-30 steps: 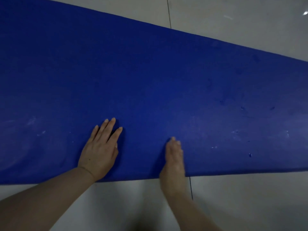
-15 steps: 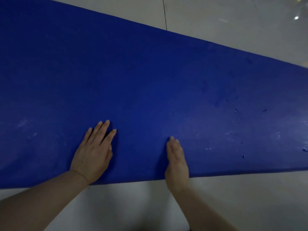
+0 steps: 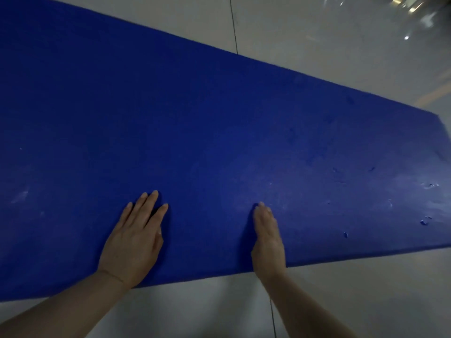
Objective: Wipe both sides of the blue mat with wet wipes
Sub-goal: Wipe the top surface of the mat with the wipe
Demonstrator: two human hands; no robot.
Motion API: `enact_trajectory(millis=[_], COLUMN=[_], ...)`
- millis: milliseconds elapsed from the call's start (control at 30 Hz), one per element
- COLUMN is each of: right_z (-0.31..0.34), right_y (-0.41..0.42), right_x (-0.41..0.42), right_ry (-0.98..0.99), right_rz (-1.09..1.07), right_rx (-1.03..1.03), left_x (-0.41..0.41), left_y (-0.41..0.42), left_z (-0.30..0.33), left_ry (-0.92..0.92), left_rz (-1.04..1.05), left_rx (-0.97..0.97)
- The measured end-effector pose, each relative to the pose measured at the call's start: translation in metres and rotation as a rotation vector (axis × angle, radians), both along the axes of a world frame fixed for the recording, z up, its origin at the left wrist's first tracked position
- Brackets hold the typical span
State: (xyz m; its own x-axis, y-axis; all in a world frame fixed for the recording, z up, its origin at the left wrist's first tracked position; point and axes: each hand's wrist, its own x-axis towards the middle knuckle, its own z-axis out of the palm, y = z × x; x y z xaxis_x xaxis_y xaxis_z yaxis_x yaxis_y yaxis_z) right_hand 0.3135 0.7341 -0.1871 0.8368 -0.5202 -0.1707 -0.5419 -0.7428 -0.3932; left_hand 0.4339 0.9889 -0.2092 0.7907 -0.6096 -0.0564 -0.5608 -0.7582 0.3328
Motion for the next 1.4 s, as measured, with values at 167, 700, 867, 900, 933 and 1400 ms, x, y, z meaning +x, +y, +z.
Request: enact_trajectory(millis=[167, 700, 867, 900, 933, 1400], right_z=[0.021, 0.023, 0.025, 0.027, 0.029, -0.005], right_y=[-0.049, -0.084, -0.105, -0.107, -0.110, -0.177], right_x=[-0.010, -0.019, -0.018, -0.018, -0.020, -0.059], right_ry=[0.206, 0.313, 0.384, 0.372, 0.347, 0.076], right_rz=[-0.388, 0.136, 0.250, 0.265, 0.267, 0.274], right_rx=[-0.232, -0.140, -0.012, 0.033, 0.071, -0.090], left_x=[0.000, 0.011, -0.007, -0.017, -0.026, -0.055], left_y=[0.000, -0.033, -0.103, -0.116, -0.128, -0.148], left_z=[0.000, 0.016, 0.036, 0.039, 0.040, -0.001], left_ry=[0.013, -0.155, -0.152, -0.119, -0.075, -0.062], left_rz=[-0.007, -0.076, -0.030, 0.032, 0.095, 0.328], left_rx=[0.001, 0.167, 0.109, 0.082, 0.060, 0.094])
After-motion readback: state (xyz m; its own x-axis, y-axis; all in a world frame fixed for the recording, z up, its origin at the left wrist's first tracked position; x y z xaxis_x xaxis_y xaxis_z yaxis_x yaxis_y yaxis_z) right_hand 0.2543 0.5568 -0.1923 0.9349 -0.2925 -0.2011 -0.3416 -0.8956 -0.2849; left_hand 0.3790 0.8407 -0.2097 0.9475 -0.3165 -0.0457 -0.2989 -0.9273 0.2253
